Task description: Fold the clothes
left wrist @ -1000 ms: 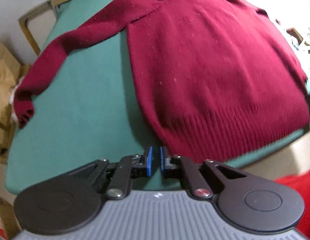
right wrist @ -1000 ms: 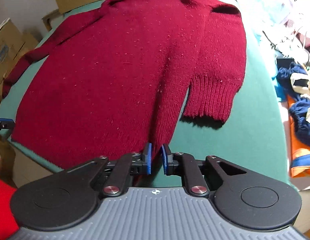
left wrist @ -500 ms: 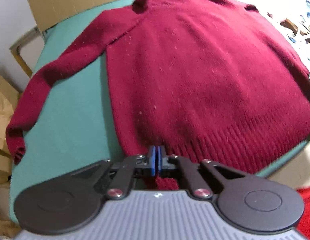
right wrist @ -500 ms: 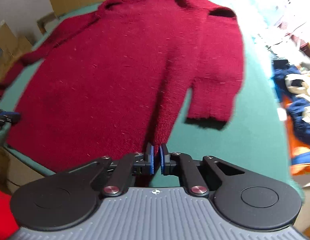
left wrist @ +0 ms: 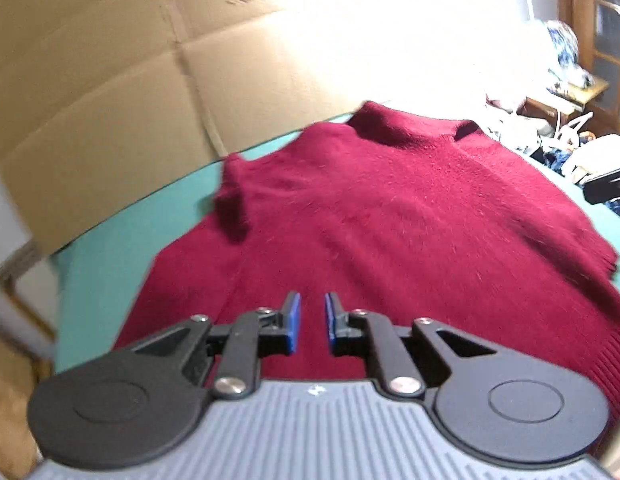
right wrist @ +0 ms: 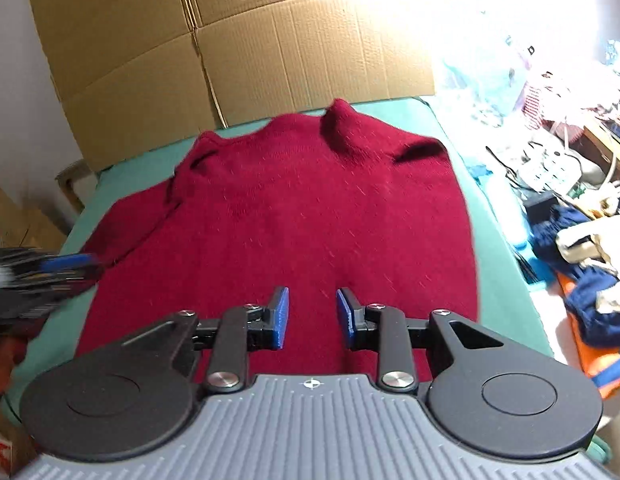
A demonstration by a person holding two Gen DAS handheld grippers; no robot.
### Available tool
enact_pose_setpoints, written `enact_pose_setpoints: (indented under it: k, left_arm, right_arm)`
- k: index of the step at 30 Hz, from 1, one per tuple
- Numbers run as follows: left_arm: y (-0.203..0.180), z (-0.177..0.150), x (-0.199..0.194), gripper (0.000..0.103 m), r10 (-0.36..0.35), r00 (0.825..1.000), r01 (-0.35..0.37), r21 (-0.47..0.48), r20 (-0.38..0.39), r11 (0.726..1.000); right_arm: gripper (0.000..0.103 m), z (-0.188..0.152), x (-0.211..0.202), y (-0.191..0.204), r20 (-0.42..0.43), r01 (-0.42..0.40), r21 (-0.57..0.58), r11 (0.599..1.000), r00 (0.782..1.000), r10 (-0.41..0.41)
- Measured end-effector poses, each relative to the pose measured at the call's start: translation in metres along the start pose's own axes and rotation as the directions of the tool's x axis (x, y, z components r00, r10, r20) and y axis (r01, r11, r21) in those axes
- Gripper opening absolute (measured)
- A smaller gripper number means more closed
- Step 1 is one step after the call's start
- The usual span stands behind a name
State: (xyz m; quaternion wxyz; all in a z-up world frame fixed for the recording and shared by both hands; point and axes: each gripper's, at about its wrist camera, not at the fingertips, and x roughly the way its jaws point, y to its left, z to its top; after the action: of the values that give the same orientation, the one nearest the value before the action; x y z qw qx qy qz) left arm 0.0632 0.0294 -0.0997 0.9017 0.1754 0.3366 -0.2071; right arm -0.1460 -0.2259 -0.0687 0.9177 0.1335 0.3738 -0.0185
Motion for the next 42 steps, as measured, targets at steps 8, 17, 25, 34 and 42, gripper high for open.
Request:
enact_pose_setpoints:
  k: [8, 17, 25, 34, 42]
  left_arm:
    - [0.042, 0.021, 0.124, 0.023, 0.054, 0.992, -0.069, -0.132, -0.118, 0.989]
    - [0.153, 0.035, 0.152, 0.027, 0.375, 0.912, -0.411, -0.35, -0.167, 0.842]
    - [0.175, 0.035, 0.107, 0.041, 0.388, 0.908, -0.419, -0.344, -0.157, 0.84]
    - [0.072, 0.002, 0.103, 0.042, 0.044, 0.99, -0.082, -0.3, -0.132, 0.95]
    - [0.153, 0.008, 0.154, 0.036, 0.224, 0.956, -0.281, -0.381, -0.187, 0.881]
  right_arm:
    - [0.044, 0.019, 0.02, 0.005, 0.047, 0.012, -0.007, 1.0, 0.999, -0.012]
    - [0.044, 0.066, 0.084, -0.03, 0.0, -0.078, 0.013, 0.997, 0.997, 0.078]
    - [0.044, 0.084, 0.146, -0.018, -0.081, -0.155, -0.1, 0.983, 0.986, 0.147]
    - [0.044, 0.085, 0.183, 0.0, -0.137, -0.207, -0.164, 0.965, 0.973, 0.185]
    - [0.044, 0.085, 0.178, -0.004, -0.125, -0.171, -0.17, 0.971, 0.981, 0.15]
